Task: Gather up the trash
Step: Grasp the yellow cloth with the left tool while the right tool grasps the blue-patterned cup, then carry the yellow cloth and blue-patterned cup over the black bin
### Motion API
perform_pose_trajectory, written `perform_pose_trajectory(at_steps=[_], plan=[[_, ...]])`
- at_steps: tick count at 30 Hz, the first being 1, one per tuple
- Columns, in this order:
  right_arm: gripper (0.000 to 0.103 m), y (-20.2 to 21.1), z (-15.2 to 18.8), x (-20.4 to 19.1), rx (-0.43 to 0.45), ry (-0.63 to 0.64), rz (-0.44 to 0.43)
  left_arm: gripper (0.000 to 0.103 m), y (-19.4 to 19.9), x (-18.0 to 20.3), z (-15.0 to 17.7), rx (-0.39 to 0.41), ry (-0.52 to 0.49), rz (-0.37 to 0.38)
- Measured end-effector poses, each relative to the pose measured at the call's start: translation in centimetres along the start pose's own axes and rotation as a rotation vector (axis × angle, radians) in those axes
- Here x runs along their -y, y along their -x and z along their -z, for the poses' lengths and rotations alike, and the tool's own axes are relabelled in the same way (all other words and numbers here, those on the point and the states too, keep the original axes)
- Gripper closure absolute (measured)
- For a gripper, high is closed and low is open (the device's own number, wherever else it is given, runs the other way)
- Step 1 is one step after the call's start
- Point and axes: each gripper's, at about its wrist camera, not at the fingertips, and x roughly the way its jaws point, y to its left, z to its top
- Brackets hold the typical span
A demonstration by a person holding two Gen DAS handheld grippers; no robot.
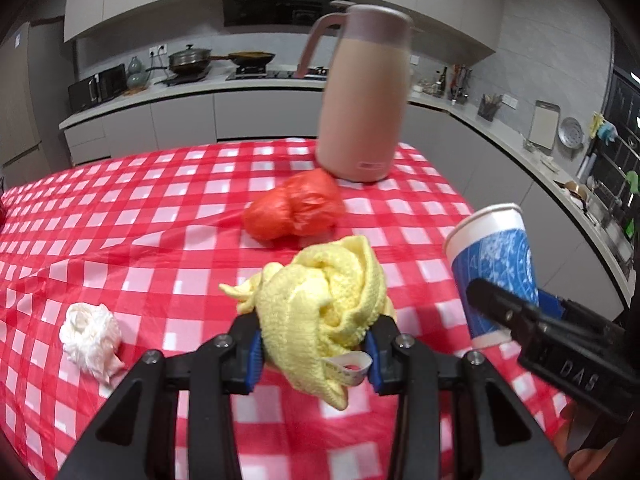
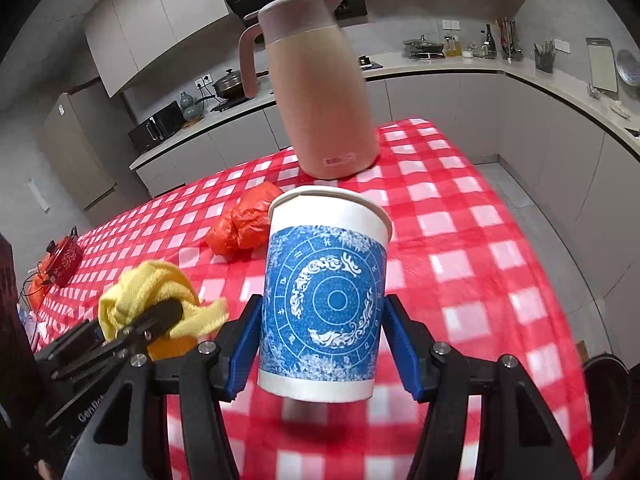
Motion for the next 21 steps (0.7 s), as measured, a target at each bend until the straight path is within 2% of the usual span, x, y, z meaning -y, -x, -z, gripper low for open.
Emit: perform_pose_trajectory(at_steps=[11, 21], plan=[[0.042, 6.8, 3.2, 5.3, 0.013, -0.021, 0.031, 0.062, 3.0, 6.3, 1.6, 0.02, -0.035, 0.044], [0.042, 12.4, 5.3, 10.7, 0.046, -0.089, 0.07, 0.062, 4.3, 13.1, 3.0, 0.017, -0.097, 0.13]])
